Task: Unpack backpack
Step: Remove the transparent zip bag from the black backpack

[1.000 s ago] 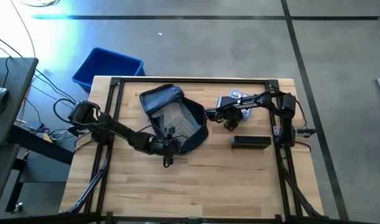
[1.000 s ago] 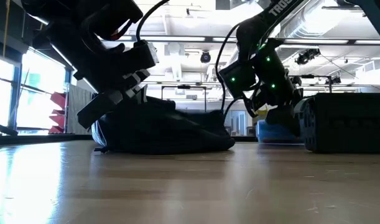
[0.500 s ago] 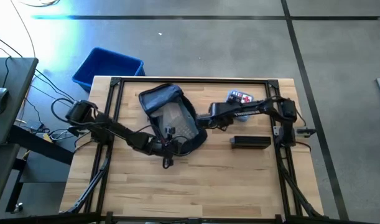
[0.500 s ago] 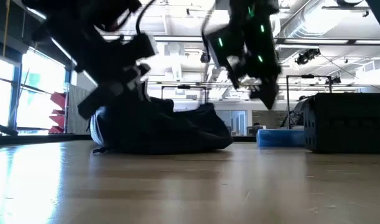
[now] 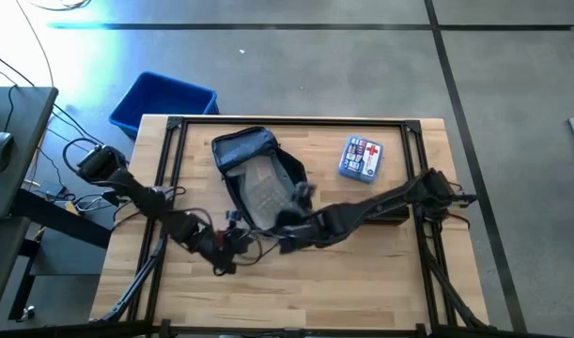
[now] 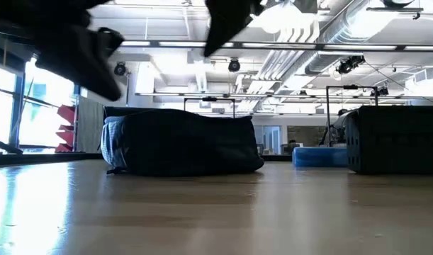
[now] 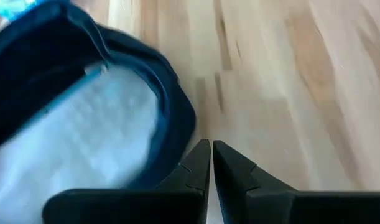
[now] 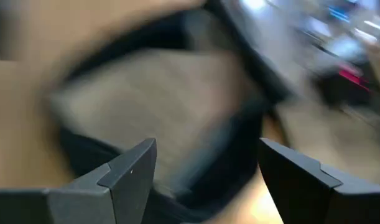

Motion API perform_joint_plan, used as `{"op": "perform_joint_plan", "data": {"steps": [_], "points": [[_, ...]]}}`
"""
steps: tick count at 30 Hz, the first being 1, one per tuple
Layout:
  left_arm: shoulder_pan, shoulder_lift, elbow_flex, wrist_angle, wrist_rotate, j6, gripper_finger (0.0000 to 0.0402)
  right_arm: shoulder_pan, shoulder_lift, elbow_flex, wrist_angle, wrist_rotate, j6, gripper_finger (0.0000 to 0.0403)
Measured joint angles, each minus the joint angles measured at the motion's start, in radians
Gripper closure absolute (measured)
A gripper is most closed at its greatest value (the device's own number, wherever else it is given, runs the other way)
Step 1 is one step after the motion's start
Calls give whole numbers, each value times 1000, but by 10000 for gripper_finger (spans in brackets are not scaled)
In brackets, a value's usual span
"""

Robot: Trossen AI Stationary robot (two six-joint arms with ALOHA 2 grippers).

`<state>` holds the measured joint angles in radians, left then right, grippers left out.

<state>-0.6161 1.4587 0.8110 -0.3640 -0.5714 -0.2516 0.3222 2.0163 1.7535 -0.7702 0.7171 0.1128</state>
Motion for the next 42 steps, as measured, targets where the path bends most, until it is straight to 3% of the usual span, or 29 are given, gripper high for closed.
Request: {"op": "perform_joint_plan", "data": {"steps": [3, 7, 12, 14, 24, 27, 31, 37, 42], "points": [[-48, 3, -33, 0, -37, -55, 402, -18, 48, 0, 122, -57, -87, 140], [-81, 4, -68, 0, -137, -71, 402, -118, 105, -1, 161, -132, -77, 140], [-92, 2, -80, -18, -171, -71, 402, -200, 201, -2, 264, -411, -89, 140], [-92, 2, -80, -32, -171, -70, 402, -186, 241, -2, 331, -459, -105, 140], [-50, 2, -149, 30, -171, -90, 402, -123, 366, 4, 407, -146, -77, 140], [-42, 2, -164, 38, -172, -104, 402, -133, 367, 3, 399, -134, -28, 149], [-39, 2, -176, 73, -167, -105, 402, -170, 369, 1, 393, -124, -6, 214], [-39, 2, -176, 94, -167, -95, 402, -216, 370, 0, 392, -87, 44, 371], [-39, 2, -176, 93, -164, -95, 402, -217, 354, -1, 383, -102, 40, 397]]}}
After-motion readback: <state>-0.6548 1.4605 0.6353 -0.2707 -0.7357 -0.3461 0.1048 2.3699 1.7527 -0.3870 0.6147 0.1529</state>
